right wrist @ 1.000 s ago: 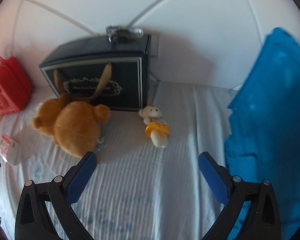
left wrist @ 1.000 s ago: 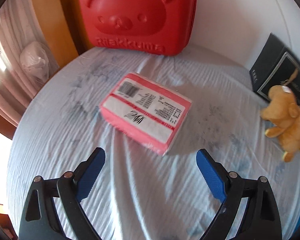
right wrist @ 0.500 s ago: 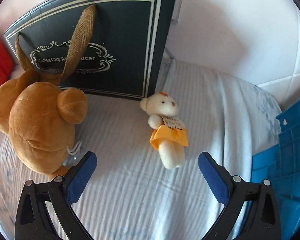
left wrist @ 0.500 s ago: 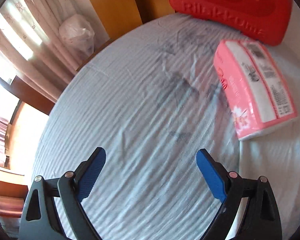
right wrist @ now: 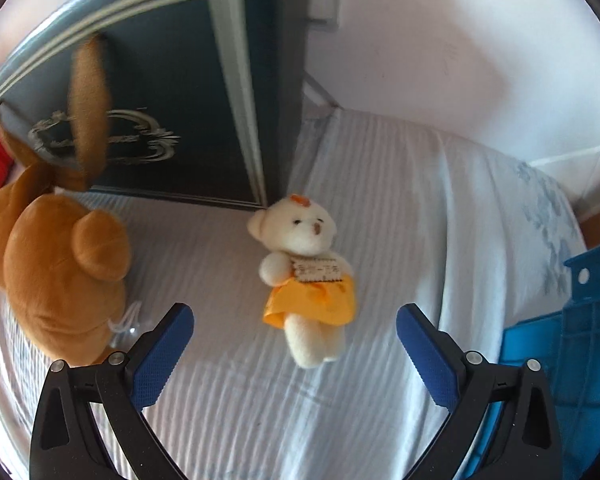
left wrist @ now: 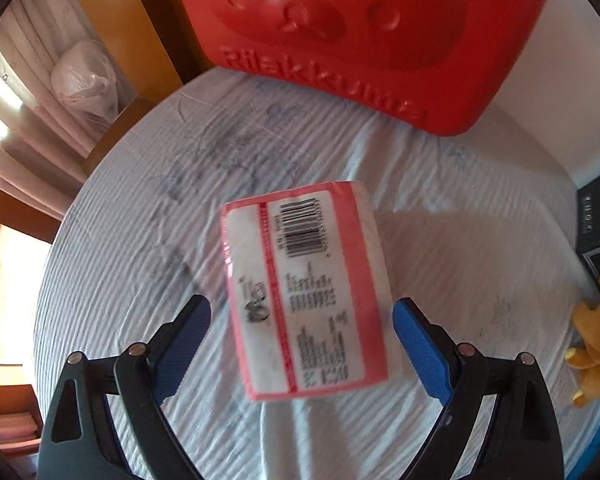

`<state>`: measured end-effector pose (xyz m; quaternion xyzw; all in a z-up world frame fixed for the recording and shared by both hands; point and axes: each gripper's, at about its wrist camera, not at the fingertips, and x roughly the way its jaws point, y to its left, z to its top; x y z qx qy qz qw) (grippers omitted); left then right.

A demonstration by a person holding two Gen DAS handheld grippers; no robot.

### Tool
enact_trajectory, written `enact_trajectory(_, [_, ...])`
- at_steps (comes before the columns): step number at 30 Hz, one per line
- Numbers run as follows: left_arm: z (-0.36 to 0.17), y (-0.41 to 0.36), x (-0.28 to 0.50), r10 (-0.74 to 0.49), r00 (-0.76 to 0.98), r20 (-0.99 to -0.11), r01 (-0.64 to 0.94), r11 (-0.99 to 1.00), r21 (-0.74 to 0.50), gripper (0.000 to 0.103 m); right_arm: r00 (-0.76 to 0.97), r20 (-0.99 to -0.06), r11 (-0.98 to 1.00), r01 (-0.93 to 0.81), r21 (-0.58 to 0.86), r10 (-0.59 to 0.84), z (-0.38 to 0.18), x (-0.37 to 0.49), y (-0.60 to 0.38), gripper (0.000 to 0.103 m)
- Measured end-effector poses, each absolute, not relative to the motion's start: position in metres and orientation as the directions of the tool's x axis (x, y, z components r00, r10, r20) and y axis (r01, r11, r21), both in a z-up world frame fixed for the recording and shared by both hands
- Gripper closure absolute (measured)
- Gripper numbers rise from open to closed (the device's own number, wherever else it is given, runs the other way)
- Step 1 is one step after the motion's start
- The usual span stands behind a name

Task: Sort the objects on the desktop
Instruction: 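Grasp the pink-white tissue pack with the left gripper while the right gripper grasps the small white bear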

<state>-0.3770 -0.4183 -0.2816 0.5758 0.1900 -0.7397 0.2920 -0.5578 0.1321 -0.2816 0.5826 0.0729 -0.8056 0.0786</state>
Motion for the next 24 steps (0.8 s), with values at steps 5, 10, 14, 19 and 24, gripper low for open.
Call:
enact_trajectory(5, [-0.307, -0.427, -0.405, -0.194, -0.065, -0.979, 0.664, -0.741, 0.103, 0.009, -0.278, -0.960, -0.983, 0.183, -0.007, -0.045, -0.297, -0.571, 0.142, 0.000])
enact_trajectory(10, [-0.308, -0.423, -0.402, -0.192, -0.055, -0.980, 0.632, -0.767, 0.114, 0.012, -0.252, -0.965, -0.987, 0.157, 0.030, -0.069, -0.303, -0.579, 0.153, 0.003])
enact_trajectory(14, [-0.307, -0.421, -0.395, -0.202, -0.069, -0.977, 0.620, -0.776, 0.117, 0.013, -0.234, -0.969, -0.986, 0.165, 0.036, -0.075, -0.308, -0.585, 0.149, 0.018])
enact_trajectory(19, [-0.304, -0.412, -0.392, -0.225, -0.078, -0.971, 0.588, -0.797, 0.138, 0.014, -0.220, -0.972, -0.986, 0.157, 0.046, -0.080, -0.317, -0.588, 0.145, 0.057])
enact_trajectory(24, [-0.294, -0.405, -0.386, -0.245, -0.099, -0.965, 0.569, -0.809, 0.147, 0.016, -0.252, -0.966, -0.989, 0.148, 0.029, -0.066, -0.311, -0.580, 0.149, 0.066])
